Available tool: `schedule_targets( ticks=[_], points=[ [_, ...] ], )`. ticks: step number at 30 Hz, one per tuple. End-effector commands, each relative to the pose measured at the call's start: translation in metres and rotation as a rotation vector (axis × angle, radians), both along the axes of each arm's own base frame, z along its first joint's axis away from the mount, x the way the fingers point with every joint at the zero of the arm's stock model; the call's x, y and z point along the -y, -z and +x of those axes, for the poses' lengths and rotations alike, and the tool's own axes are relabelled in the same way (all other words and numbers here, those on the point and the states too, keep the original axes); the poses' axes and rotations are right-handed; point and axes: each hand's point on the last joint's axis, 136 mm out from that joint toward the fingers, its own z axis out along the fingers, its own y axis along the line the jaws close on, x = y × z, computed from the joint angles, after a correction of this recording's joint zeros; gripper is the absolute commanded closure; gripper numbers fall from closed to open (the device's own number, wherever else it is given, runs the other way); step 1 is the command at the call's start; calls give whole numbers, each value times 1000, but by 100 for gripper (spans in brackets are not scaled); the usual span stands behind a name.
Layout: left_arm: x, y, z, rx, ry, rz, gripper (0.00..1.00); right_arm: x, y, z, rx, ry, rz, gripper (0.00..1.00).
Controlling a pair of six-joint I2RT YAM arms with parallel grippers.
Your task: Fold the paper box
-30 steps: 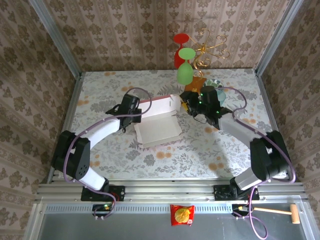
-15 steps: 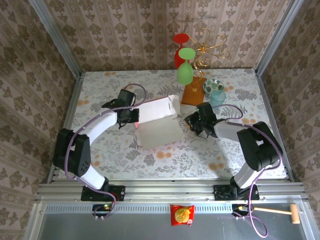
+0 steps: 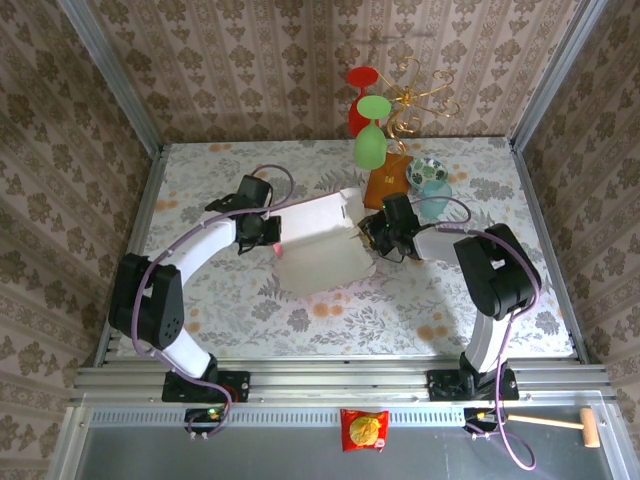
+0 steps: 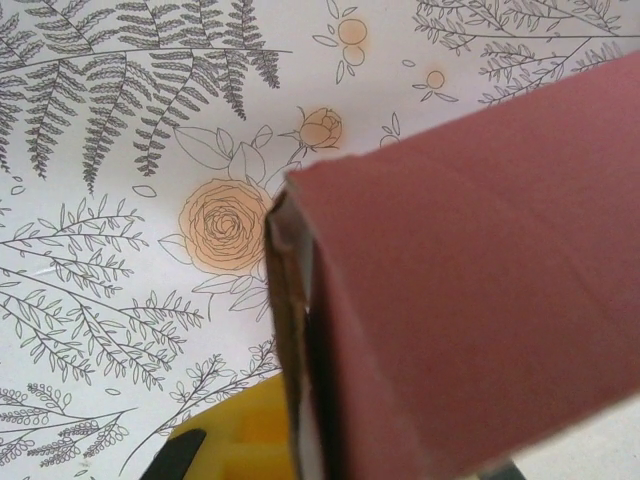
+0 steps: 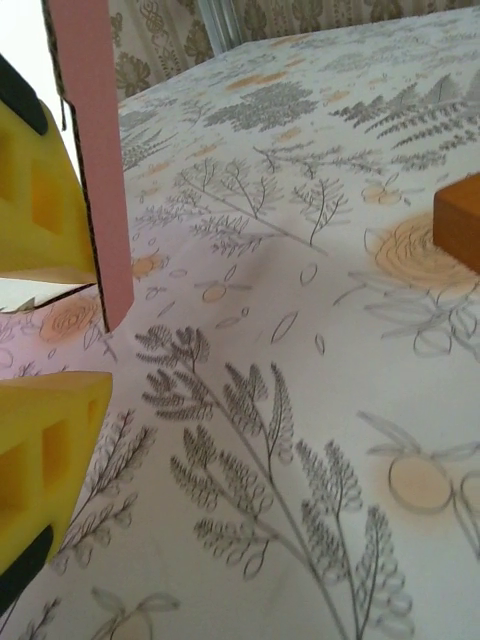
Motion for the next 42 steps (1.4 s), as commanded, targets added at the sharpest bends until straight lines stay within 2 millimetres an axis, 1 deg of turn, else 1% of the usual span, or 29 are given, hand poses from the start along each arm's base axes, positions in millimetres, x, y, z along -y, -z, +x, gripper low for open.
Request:
schedule_targets(
  ticks=[1,4,10,11,15,21,25,30,35,38,39,40,42],
  points=[
    [3,-7,3,-11,-15,-31,100,-5,1,6,10,-1,-24,70],
    [5,-6,4,-16,-11,-41,100,-10,-2,7,26,-13,-18,71],
    [8,-5,4,-21,-3,-46,100,-18,-15,14,70,-52,-16,72],
    [8,-4,4,-22,-1,-44,100,-19,-19,15,78,-62,-23,72],
    [9,-4,5,-23,2,-41,100,-18,-22,13,77,-95,-68,73],
    [12,-6,8,-18,5,-47,100,-29,-21,9,61,-207,-142,73],
    [14,-7,8,-18,8,-48,100,-36,-16,6,43,-248,-154,75],
    [15,-7,9,-17,6,-54,100,-48,-14,3,34,-316,-180,76],
    [15,-8,10,-14,6,-54,100,-54,-7,-2,0,-351,-203,77],
    [14,-8,10,-16,8,-52,100,-57,-7,-5,-2,-376,-220,77],
    [15,-7,10,-17,10,-53,100,-57,-8,-5,2,-377,-221,77],
    [15,-7,10,-18,12,-51,100,-58,-13,-3,19,-383,-224,77],
    [13,-8,10,-20,16,-45,100,-58,-32,1,73,-402,-235,76]
  ],
)
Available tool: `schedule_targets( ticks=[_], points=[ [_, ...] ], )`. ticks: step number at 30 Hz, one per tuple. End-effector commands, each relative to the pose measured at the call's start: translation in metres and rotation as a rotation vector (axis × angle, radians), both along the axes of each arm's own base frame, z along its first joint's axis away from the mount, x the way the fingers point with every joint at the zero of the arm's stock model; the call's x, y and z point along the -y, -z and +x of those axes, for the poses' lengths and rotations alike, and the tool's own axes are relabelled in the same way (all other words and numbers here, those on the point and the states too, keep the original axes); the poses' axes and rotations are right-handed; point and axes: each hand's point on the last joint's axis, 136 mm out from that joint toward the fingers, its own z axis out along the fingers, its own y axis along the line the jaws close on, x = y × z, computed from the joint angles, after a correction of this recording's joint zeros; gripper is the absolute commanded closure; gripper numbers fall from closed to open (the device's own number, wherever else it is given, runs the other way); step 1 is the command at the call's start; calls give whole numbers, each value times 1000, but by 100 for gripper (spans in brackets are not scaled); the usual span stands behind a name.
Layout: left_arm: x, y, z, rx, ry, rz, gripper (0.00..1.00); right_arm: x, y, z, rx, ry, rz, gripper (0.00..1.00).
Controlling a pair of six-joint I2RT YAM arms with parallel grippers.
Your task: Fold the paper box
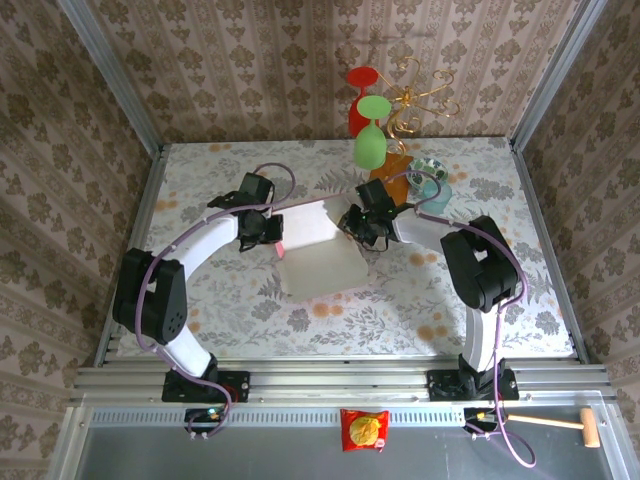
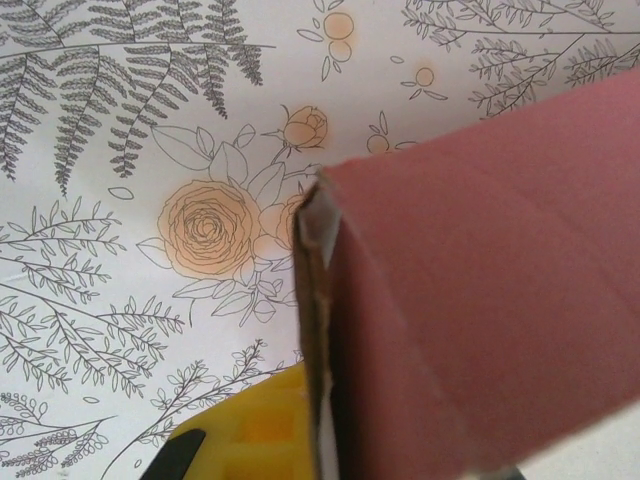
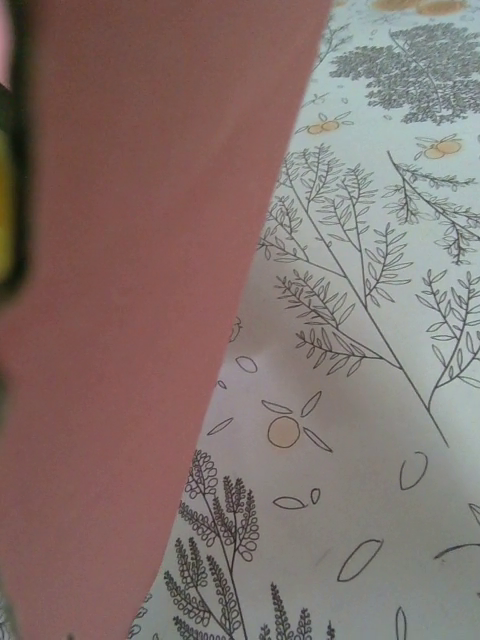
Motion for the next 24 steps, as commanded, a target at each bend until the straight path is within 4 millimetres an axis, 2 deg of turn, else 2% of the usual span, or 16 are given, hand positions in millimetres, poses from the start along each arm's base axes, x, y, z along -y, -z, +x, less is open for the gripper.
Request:
schedule_targets(
  ticks=[1,4,8,11,13,17,19,24],
  points=[
    [5,-11,8,11,13,-27,100,-8,-38,2,87,-91,-16,74],
    [3,-18,7,14,51,-41,100,2,-91,7,228,-146,-4,68],
    [7,-31,9,22,143,-84,100,33,-158,4,403,-192,99,56],
    [12,-37,10,22,210,-113,100,68,-182,-3,480,-195,157,52],
    [14,-40,12,14,240,-120,100,89,-189,-4,518,-177,188,54],
    [19,-44,12,-12,313,-132,100,133,-168,-4,499,-143,112,64],
    [22,-46,12,-20,345,-142,100,137,-160,-6,507,-191,116,70],
    [29,-47,8,-57,401,-178,100,115,-140,-19,503,-418,140,74]
  ],
)
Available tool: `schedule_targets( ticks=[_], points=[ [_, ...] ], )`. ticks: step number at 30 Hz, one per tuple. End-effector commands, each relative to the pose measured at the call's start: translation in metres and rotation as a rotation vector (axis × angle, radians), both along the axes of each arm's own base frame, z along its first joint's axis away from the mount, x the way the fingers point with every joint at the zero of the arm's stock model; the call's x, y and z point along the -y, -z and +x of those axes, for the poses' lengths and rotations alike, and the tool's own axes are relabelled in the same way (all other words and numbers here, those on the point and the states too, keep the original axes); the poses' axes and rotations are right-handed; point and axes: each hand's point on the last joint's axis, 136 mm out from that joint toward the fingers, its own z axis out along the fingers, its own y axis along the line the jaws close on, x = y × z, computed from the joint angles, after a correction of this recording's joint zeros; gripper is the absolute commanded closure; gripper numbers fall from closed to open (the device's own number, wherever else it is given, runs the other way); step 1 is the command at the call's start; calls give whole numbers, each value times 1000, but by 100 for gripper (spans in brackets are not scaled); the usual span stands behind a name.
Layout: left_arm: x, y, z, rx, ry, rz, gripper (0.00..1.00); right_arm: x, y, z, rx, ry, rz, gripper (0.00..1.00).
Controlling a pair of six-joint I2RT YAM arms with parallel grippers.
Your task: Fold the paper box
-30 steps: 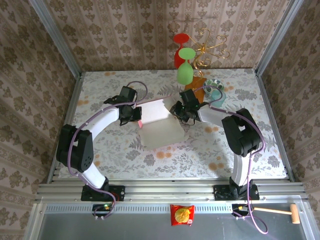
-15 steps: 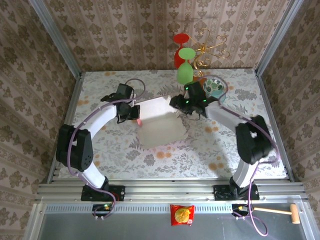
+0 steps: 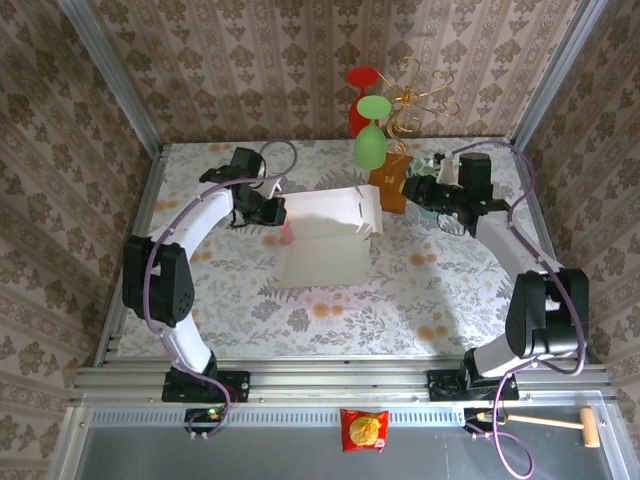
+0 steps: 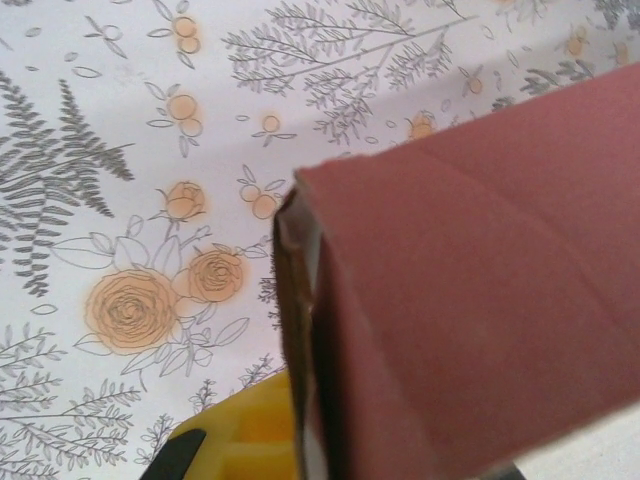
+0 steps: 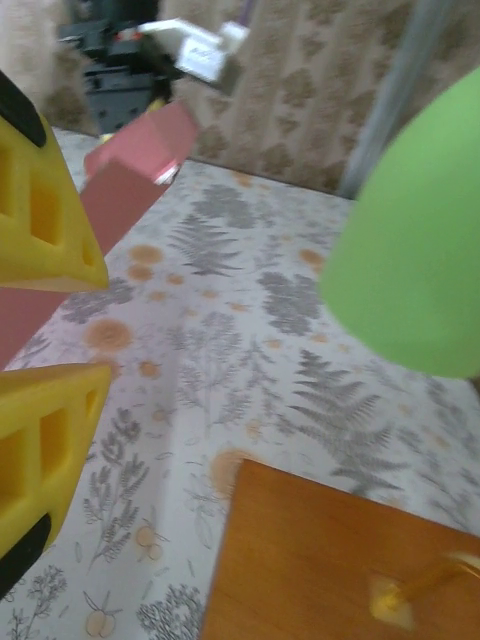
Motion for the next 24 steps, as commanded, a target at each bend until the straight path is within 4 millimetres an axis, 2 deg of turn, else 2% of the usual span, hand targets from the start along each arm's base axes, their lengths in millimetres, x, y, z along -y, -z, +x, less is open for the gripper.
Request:
schedule_targets(
  ticks=[1,8,14,20,24],
  points=[
    [7,-7,-12,-43,86,-47,100,-25,6,-20,57,-223,-13,73],
    [12,-8,-15,-56,114,-75,100,-36,21,-28,143,-289,-51,74],
    [13,-6,-15,-68,116,-77,100,-59,25,-41,146,-369,-58,74],
    [9,-5,-13,-65,99,-50,100,-57,18,-50,167,-357,-76,74],
    [10,-6,-13,-65,97,-56,100,-62,14,-57,181,-370,-90,73]
  ],
)
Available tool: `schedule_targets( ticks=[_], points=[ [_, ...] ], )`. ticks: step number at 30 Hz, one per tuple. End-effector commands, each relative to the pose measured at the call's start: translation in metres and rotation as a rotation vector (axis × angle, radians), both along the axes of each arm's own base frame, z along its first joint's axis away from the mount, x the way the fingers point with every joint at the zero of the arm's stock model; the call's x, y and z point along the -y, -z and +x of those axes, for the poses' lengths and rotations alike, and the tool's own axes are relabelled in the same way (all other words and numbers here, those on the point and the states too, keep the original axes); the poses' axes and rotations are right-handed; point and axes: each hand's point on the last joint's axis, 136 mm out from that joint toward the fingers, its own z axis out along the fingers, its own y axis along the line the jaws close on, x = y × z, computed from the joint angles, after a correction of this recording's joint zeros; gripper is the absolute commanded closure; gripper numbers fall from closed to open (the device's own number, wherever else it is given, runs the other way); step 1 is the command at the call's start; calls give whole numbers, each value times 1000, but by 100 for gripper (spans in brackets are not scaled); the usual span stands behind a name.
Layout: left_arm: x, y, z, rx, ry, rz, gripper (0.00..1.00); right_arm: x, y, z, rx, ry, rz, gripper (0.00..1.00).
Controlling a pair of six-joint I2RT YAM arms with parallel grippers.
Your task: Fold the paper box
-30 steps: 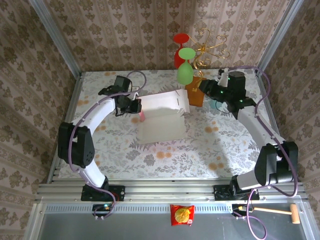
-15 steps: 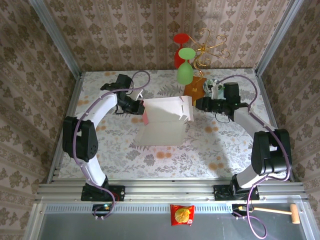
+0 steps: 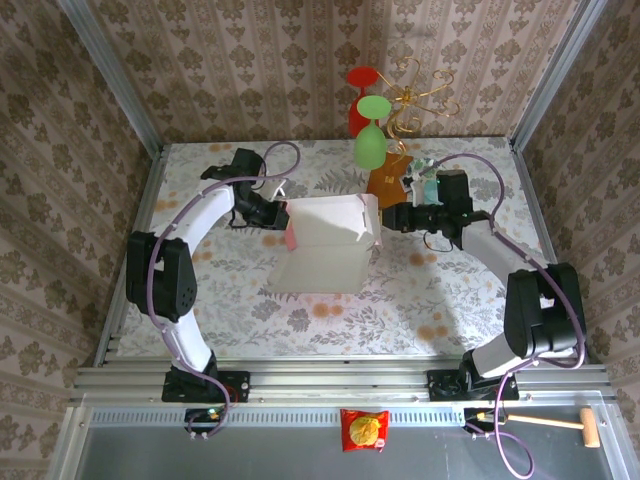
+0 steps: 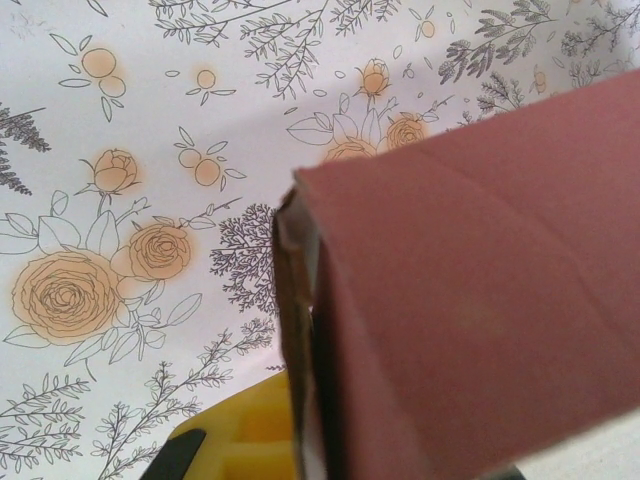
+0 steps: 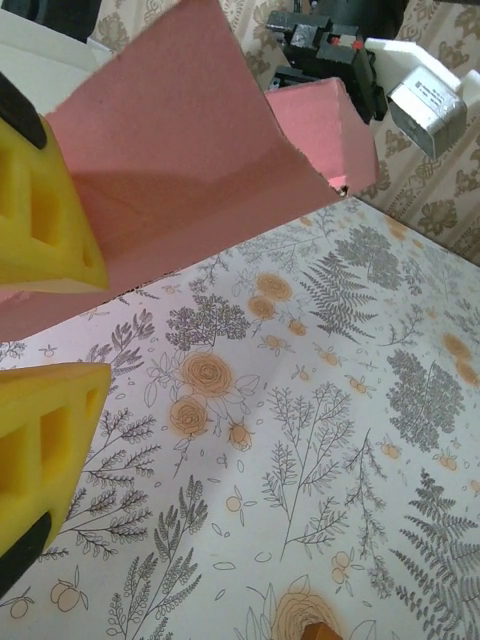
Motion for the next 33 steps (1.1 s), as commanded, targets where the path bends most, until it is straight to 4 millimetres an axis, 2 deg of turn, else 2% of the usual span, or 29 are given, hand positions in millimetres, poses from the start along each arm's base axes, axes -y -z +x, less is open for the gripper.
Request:
schedule_targets(
  ticks=[1,9,15,23,28,29,33],
  points=[
    [3,-9,3,7,15,-16,100,-8,-10,-11,47,-39,-19,73],
    [3,-11,2,10,14,-13,100,-13,-16,-16,67,-58,-37,72],
    [6,-13,1,15,20,-14,100,-23,-12,-17,64,-79,-63,70],
    [6,-14,1,17,18,-10,100,-26,-23,-23,83,-101,-70,69],
    [6,-14,0,19,21,-4,100,-20,-23,-31,84,-87,-94,68],
    [6,-14,0,19,21,-4,100,-19,-32,-35,110,-87,-94,67],
    [5,-13,-1,17,24,-1,100,-15,-28,-41,101,-81,-100,68]
  ],
)
